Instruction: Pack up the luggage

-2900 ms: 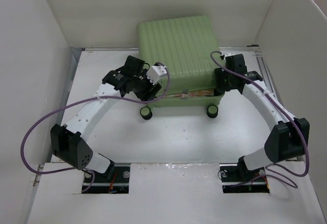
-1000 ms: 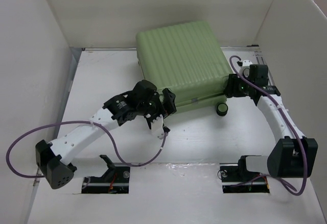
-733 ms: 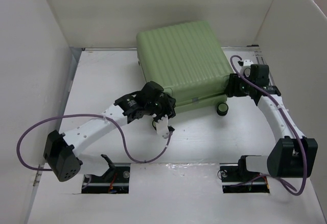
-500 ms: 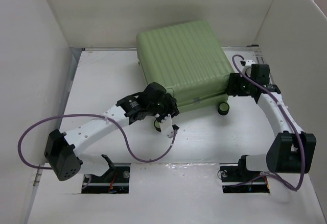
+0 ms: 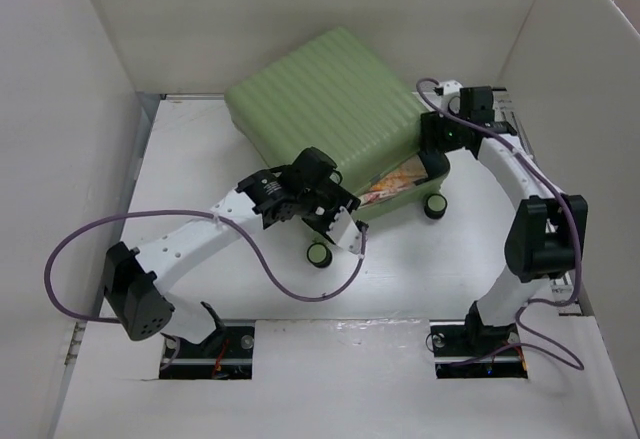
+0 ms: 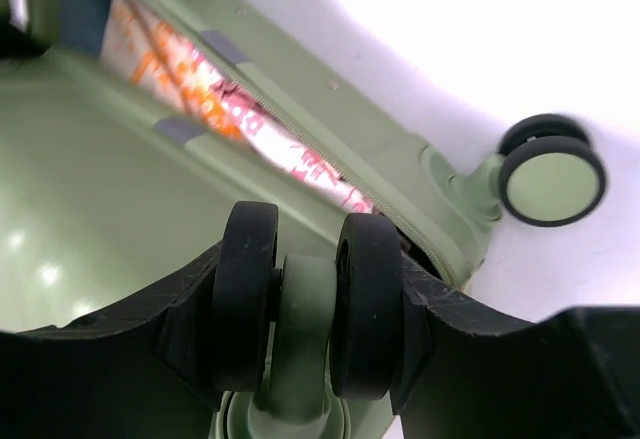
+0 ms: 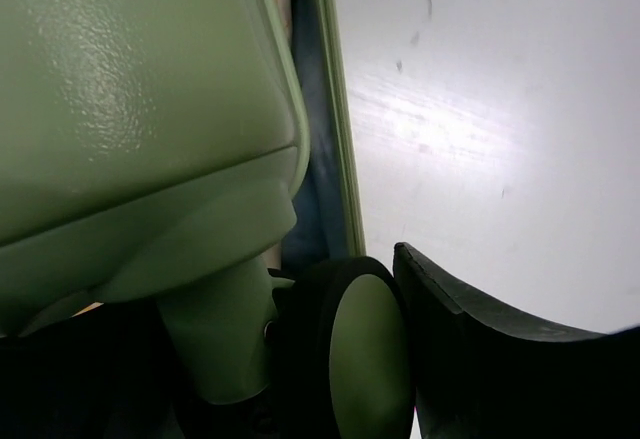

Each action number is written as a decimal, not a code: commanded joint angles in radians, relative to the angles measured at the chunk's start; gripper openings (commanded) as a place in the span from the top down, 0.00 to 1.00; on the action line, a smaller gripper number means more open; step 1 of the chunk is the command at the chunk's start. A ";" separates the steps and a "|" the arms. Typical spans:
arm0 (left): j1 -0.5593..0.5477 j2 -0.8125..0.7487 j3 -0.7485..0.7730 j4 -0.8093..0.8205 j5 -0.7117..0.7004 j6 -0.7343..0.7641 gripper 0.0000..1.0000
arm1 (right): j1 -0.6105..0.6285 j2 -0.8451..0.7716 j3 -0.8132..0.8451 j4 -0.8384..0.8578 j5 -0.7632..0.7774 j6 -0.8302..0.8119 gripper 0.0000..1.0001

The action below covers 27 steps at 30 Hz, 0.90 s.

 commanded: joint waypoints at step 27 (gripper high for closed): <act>-0.044 -0.004 0.200 0.219 0.190 -0.758 1.00 | 0.283 0.122 0.344 0.107 0.036 0.158 0.94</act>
